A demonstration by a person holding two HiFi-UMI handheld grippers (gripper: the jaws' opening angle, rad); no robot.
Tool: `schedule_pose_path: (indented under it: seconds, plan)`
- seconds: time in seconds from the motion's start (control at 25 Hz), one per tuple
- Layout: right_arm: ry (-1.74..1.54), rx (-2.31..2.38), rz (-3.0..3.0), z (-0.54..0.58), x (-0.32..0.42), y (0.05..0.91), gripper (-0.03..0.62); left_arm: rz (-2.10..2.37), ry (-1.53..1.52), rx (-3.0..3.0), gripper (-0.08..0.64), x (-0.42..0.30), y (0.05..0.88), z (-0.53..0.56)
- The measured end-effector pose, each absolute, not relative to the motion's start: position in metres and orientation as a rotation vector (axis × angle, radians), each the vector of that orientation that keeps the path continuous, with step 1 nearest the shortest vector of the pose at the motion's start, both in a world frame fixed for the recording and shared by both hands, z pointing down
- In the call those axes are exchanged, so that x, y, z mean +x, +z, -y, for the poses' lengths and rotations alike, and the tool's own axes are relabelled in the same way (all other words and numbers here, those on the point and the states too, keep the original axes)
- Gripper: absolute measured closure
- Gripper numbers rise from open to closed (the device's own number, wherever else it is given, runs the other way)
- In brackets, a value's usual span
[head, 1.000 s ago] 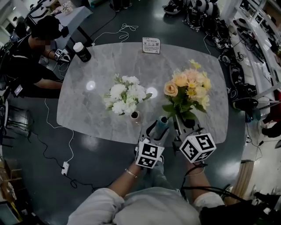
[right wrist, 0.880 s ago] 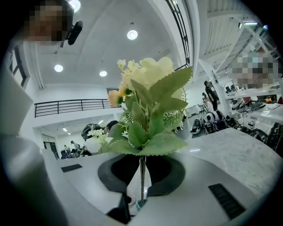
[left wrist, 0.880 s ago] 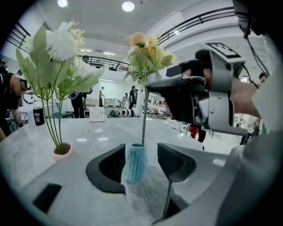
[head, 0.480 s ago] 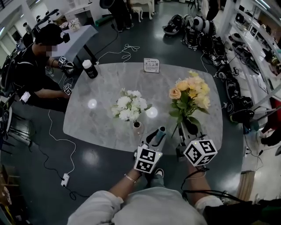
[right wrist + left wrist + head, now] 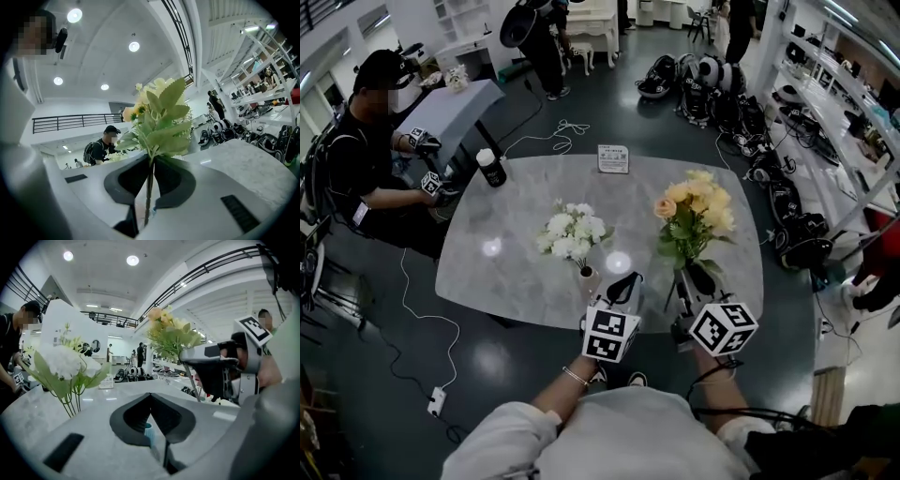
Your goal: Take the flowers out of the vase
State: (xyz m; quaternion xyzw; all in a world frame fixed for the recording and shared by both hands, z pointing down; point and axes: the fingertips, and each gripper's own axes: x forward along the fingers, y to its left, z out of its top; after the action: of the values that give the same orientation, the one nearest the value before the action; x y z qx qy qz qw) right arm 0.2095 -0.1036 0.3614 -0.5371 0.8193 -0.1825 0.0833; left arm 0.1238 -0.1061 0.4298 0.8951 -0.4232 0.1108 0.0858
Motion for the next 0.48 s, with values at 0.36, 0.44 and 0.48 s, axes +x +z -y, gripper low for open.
schedule_pose_path:
  seconds: [0.36, 0.44, 0.48]
  plan:
    - [-0.564, -1.595, -2.429, 0.1032, 0.2091, 0.3644, 0.554, 1.265, 0.339, 2.673, 0.551, 0.124, 0.4279, 0.1074]
    - [-0.572, -1.597, -2.426, 0.1049, 0.2108, 0.3675, 0.554, 1.277, 0.341, 2.669, 0.551, 0.1227, 0.4285, 0.1093]
    - [-0.577, -1.598, -2.424, 0.1061, 0.2115, 0.3689, 0.554, 1.281, 0.351, 2.663, 0.551, 0.1217, 0.43, 0.11]
